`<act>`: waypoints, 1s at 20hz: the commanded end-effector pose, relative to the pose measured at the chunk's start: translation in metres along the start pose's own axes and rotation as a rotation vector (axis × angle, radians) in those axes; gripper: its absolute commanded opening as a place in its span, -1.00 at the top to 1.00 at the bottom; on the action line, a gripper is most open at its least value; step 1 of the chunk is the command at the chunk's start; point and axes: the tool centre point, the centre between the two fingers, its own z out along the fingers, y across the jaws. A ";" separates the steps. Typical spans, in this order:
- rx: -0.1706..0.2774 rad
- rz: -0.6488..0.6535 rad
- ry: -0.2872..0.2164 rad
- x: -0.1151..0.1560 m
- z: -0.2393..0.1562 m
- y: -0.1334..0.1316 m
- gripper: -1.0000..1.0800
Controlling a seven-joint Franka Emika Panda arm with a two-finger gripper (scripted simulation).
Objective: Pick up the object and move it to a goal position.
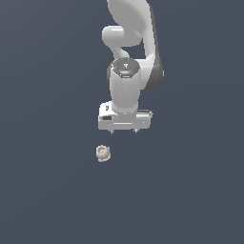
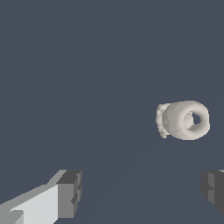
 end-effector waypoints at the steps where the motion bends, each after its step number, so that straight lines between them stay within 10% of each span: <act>1: 0.000 0.000 0.000 0.000 0.000 0.000 -0.92; 10: -0.003 -0.059 0.026 0.001 -0.012 -0.030 -0.92; 20: -0.002 -0.066 0.019 0.010 0.004 -0.005 -0.92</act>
